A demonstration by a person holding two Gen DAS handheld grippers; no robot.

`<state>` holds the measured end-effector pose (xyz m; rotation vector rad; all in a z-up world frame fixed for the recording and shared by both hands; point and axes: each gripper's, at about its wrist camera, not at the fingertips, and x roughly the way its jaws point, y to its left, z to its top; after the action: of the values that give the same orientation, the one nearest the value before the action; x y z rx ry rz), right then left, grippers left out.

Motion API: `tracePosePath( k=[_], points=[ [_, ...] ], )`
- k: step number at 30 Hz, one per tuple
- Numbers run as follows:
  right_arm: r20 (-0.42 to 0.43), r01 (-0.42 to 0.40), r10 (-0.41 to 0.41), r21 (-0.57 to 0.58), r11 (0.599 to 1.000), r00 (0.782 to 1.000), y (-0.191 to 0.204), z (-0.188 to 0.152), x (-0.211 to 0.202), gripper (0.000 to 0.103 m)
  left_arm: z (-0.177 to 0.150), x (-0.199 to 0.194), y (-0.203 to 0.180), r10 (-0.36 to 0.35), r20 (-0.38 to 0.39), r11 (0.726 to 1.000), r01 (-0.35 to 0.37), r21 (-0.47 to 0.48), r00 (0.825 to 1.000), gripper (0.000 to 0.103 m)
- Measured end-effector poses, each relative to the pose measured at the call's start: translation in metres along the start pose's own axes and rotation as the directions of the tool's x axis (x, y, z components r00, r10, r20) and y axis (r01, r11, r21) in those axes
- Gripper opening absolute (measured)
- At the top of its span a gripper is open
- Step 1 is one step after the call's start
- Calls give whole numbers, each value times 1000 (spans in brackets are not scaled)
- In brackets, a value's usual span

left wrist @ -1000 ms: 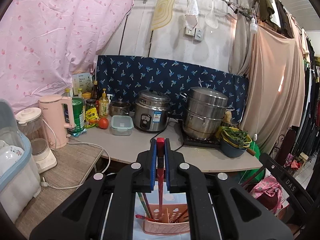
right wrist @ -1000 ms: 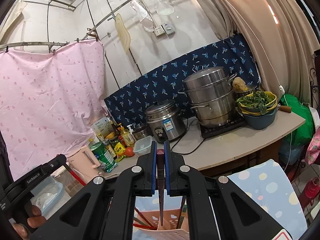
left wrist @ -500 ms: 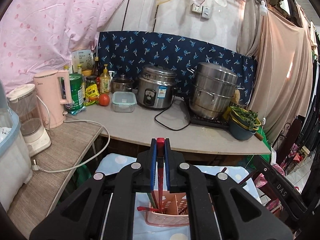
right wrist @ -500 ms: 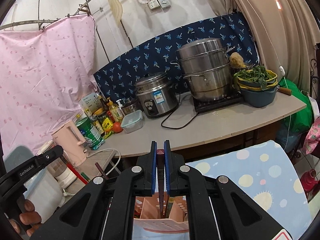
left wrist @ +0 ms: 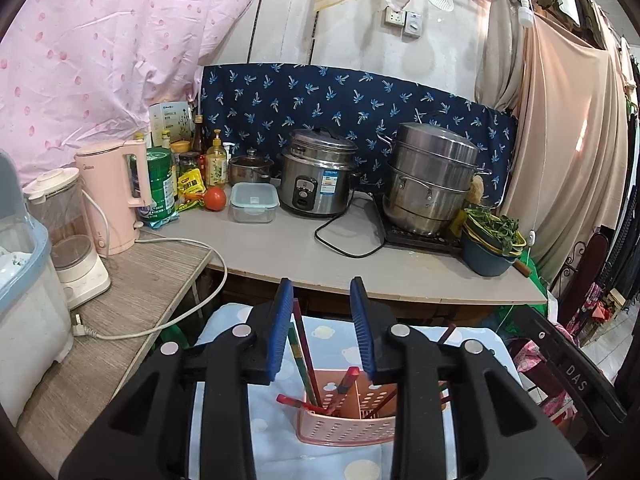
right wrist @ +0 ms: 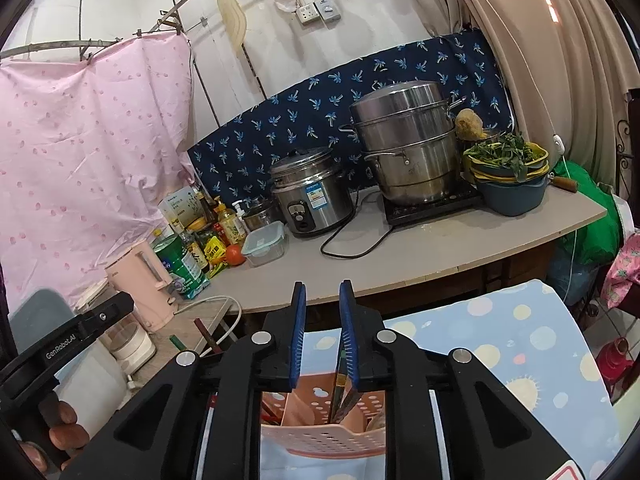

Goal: Organize utensils
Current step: 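Lower the chopsticks into the basket and open both tools, then move both tools back toward the dark red chopstick and gold spoon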

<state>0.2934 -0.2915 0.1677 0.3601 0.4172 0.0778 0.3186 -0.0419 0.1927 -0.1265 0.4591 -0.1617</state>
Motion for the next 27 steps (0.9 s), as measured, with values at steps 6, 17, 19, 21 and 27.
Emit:
tracePosePath(
  k=[6, 17, 19, 21, 27],
  points=[
    [-22, -12, 12, -6, 1000, 1000, 5, -13, -18, 20, -8, -14, 2, 2, -9, 1000, -2, 5, 1000, 28],
    [-115, -35, 31, -33, 999, 993, 12, -74, -66, 20, -51, -48, 11, 5, -71, 1000, -5, 4, 997, 34],
    [-134, -38, 32, -45, 998, 990, 14, -88, -74, 20, -64, -54, 14, 10, -90, 1000, -9, 10, 996, 34],
    [-164, -40, 31, -57, 998, 986, 15, -102, -81, 20, -77, -58, 16, 11, -110, 1000, -10, 10, 994, 34],
    [-252, -49, 29, -72, 996, 967, 12, -150, -101, 20, -124, -71, 26, 24, -186, 1000, -22, 13, 982, 34]
  ],
)
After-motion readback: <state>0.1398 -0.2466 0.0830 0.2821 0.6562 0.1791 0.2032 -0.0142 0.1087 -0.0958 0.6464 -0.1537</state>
